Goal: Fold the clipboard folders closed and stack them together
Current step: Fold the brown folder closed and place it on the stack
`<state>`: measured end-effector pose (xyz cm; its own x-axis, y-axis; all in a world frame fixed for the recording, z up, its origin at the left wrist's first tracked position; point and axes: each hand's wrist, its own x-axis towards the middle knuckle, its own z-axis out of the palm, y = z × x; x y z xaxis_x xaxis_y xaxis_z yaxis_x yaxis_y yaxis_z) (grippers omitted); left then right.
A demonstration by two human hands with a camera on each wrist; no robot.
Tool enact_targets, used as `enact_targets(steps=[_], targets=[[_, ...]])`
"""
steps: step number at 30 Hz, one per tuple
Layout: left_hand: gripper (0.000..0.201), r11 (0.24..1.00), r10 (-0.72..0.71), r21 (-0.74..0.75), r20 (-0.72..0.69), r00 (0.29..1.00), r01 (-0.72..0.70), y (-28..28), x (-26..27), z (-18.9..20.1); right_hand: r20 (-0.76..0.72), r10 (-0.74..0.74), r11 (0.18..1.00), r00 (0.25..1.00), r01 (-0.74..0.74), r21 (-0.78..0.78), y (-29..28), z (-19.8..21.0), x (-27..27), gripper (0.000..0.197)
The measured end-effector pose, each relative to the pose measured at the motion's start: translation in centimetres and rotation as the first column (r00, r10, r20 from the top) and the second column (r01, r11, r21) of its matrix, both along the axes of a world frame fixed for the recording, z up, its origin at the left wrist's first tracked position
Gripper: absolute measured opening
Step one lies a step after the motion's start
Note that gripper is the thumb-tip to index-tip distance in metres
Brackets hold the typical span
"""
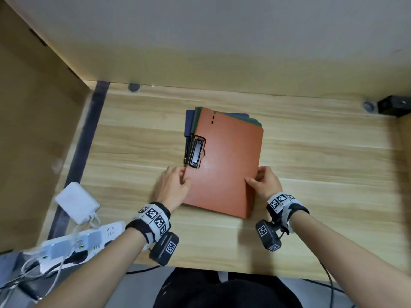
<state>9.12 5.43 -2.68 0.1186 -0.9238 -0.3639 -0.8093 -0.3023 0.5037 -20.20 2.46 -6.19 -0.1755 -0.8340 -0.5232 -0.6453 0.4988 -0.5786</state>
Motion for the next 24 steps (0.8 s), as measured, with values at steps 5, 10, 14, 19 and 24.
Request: enact_targets(steps=[5,10,14,19,24], targets=[[0.037,0.999,-0.008,0.043,-0.102,0.995,0.012,-1.9,0.6,1.0,0.036,-0.014,0.999,0.999,0.015,-0.043,-1.2,0.3,0.0,0.034],[0.065,0.943,0.288,0.264,-0.35,0.891,-0.201,-6.0,-0.3,2.0,0.013,0.003,0.999,1.0,-0.002,-0.049,-3.6,0.4,0.1,0.021],[0.08,0.883,0.417,0.378,-0.357,0.836,-0.279,-9.0,-1.5,1.5,-0.047,0.003,0.999,0.999,-0.004,-0.039,-4.9,0.0,0.2,0.024],[0.113,0.807,0.552,0.441,-0.329,0.766,-0.392,-11.3,-1.7,-0.5,-0.039,0.008,1.0,0.999,-0.008,-0.002,-5.8,-0.5,0.2,0.034],[0.064,0.775,0.605,0.484,-0.385,0.697,-0.406,-12.2,-1.5,-1.0,-0.081,-0.022,0.998,0.996,0.027,0.049,-6.6,-0.5,0.5,0.033]])
